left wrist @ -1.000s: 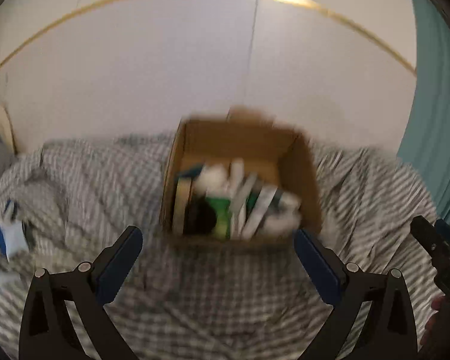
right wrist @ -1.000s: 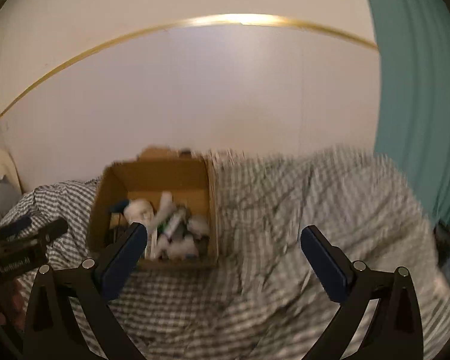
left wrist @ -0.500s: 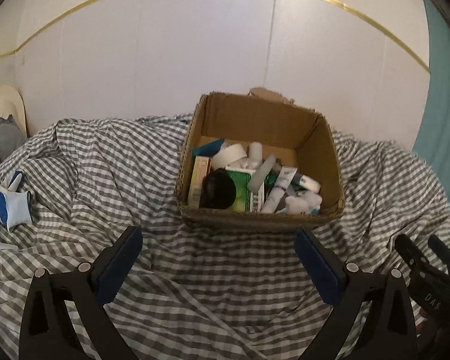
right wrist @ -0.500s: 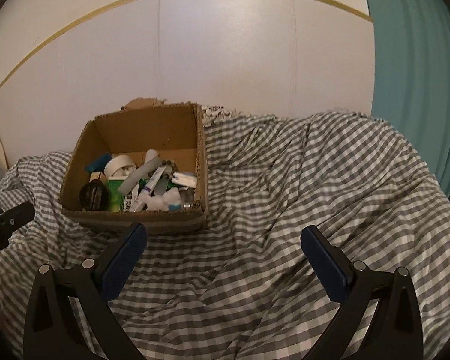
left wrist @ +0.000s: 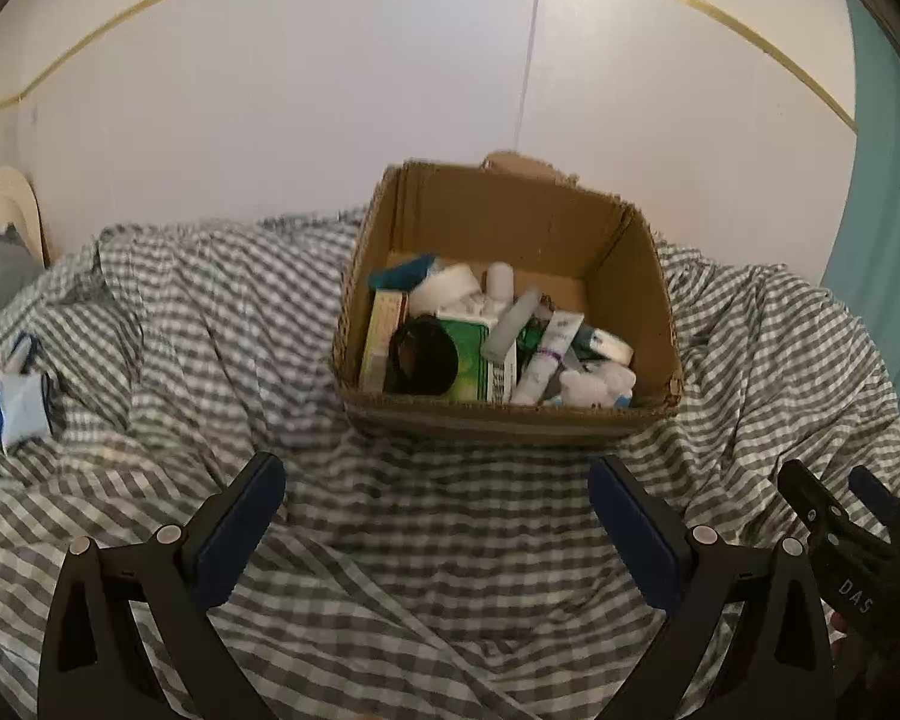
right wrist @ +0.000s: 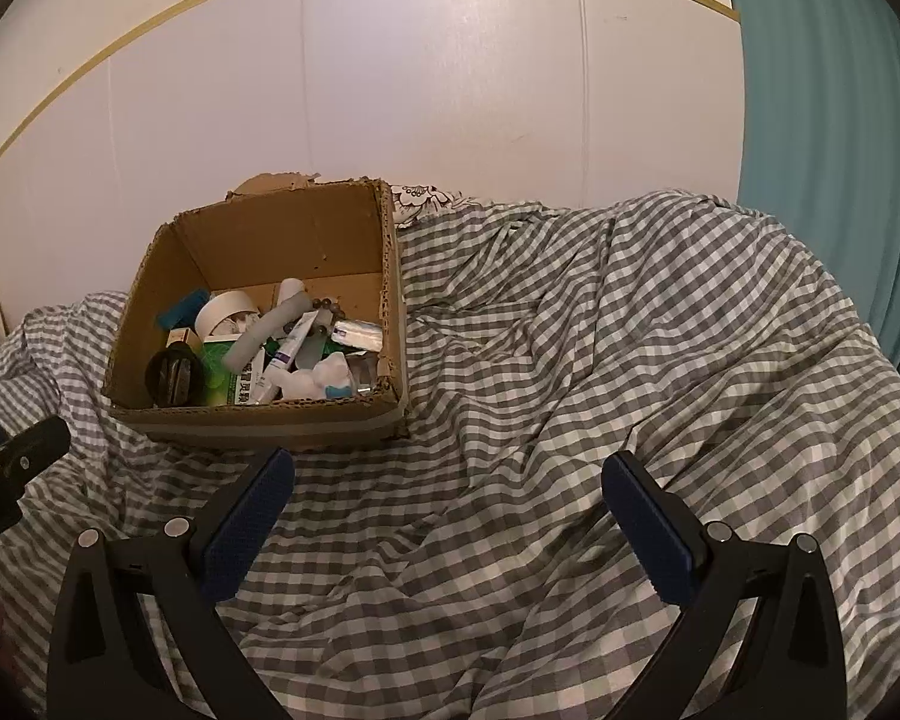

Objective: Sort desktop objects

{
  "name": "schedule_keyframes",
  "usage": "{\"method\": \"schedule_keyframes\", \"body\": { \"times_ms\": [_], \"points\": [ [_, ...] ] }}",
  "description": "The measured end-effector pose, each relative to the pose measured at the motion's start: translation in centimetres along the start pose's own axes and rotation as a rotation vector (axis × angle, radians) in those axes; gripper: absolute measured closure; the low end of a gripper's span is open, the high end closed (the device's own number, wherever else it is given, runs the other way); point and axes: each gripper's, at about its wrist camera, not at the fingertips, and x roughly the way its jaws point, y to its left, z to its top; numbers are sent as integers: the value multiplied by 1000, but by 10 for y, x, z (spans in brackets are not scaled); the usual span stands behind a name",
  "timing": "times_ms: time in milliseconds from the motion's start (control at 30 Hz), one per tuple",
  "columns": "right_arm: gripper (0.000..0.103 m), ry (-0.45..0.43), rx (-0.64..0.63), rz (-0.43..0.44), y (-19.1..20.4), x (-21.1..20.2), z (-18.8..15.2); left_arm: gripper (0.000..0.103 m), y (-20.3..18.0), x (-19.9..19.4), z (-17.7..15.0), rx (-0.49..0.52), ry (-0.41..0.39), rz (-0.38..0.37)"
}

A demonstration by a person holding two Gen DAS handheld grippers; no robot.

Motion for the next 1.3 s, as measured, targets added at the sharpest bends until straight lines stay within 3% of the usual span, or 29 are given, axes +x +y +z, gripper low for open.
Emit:
{"method": "schedule_keyframes", "body": {
  "times_ms": [200, 533, 867, 1300],
  "points": [
    [0, 3, -3, 2, 0, 0, 0, 0, 2, 4, -3, 2, 17, 39],
    [0, 19, -6, 0, 1, 3, -2, 0, 0, -2, -4, 34, -15, 49],
    [0, 39, -23, 8, 5, 7, -5, 0, 4, -1, -5, 5, -6, 47],
    [0, 45, -31, 6, 8, 8, -6, 0, 0, 1, -8, 44, -7, 63]
  ]
}}
